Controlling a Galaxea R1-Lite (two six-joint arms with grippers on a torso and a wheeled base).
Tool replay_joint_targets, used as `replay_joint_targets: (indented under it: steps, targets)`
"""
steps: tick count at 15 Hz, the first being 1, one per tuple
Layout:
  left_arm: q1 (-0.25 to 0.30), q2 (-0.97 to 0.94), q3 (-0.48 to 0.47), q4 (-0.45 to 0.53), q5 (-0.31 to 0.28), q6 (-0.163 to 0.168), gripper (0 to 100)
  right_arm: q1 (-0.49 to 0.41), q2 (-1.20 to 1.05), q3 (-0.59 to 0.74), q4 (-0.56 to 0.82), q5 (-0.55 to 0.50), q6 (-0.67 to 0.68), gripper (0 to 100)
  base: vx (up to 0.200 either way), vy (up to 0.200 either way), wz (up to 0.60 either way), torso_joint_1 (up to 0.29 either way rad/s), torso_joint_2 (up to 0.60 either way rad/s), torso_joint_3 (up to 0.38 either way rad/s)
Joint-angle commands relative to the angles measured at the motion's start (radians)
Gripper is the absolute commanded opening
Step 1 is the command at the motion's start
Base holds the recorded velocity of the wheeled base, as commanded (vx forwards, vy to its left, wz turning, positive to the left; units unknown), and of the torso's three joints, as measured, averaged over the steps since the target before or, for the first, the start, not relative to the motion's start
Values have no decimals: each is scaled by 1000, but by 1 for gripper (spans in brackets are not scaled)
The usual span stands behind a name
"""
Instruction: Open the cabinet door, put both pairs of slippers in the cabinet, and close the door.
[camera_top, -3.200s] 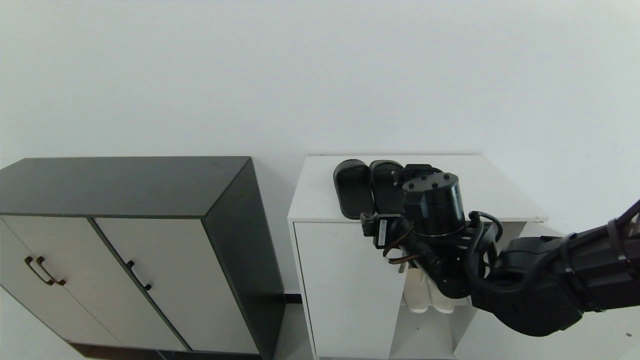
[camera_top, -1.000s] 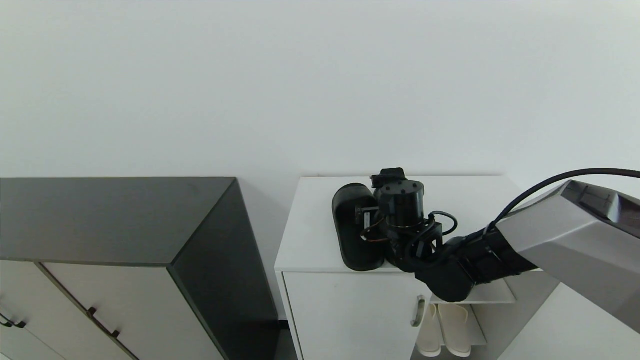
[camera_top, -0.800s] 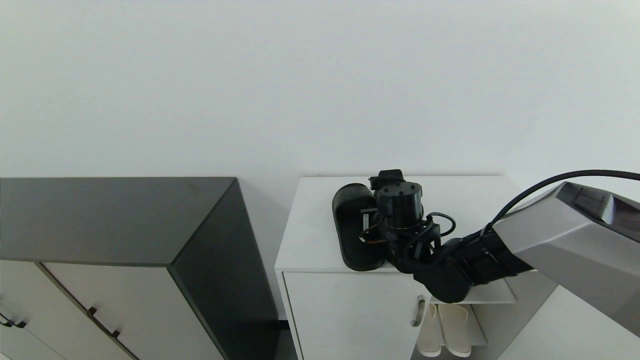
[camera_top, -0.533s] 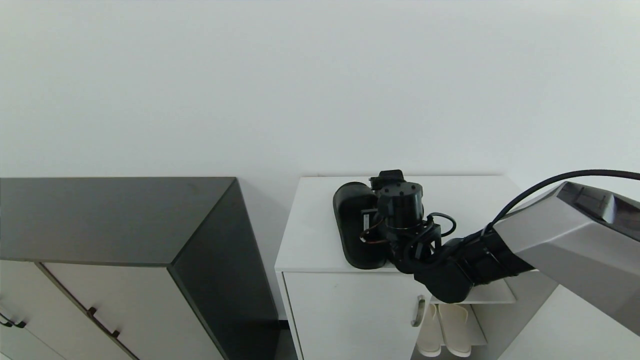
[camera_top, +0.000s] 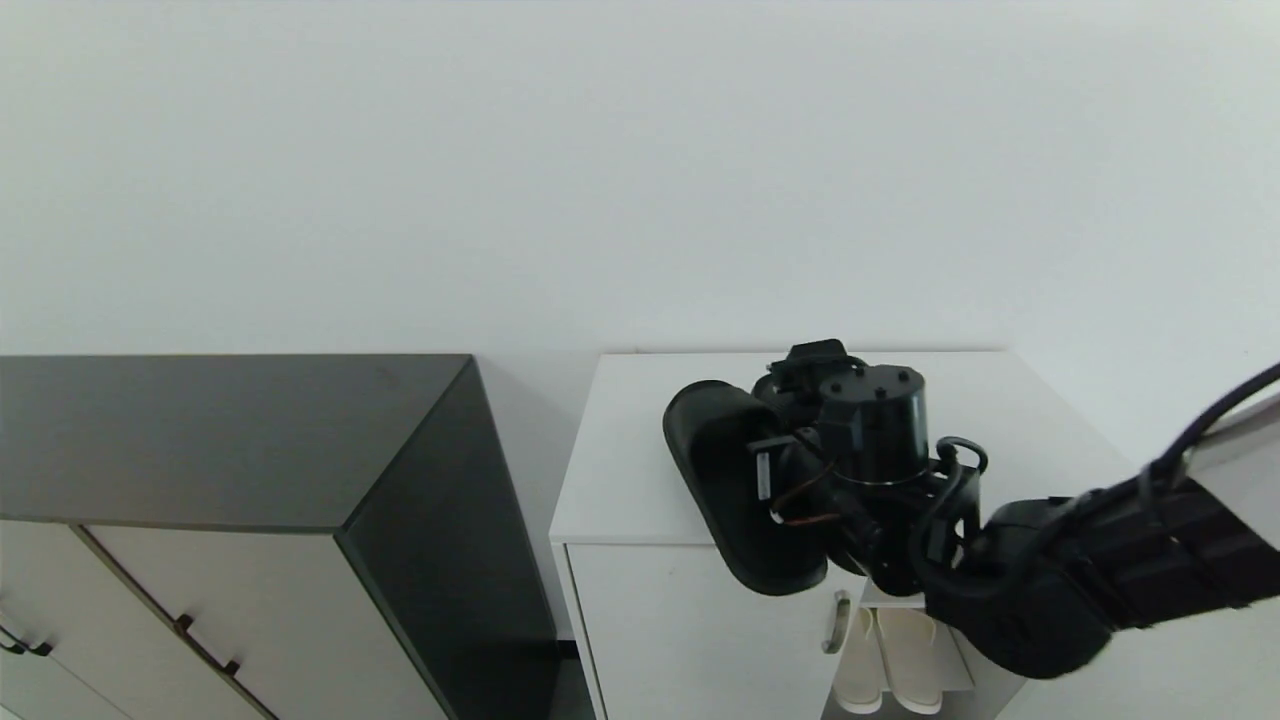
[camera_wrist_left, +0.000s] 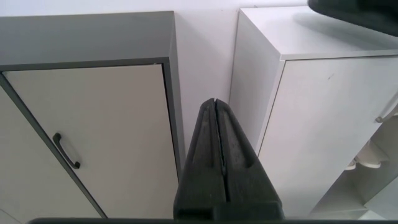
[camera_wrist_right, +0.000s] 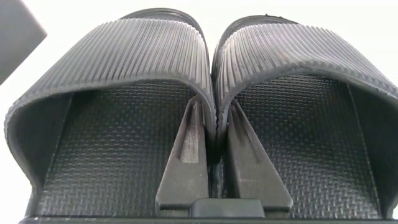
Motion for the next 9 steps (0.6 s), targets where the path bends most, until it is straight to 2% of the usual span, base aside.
replay_joint_targets:
  steps: [1,2,9]
  targets:
    - [0,0,0,-1,0,1,0,47,-177,163,-2,85,4,0,0,0,0,0,0,0]
    - [0,0,0,-1,0,2,0,59,-200,189,3,121,4,0,0,0,0,0,0,0]
    - [0,0,0,-1,0,-1,0,84,-181,192,2,121,2,0,0,0,0,0,0,0]
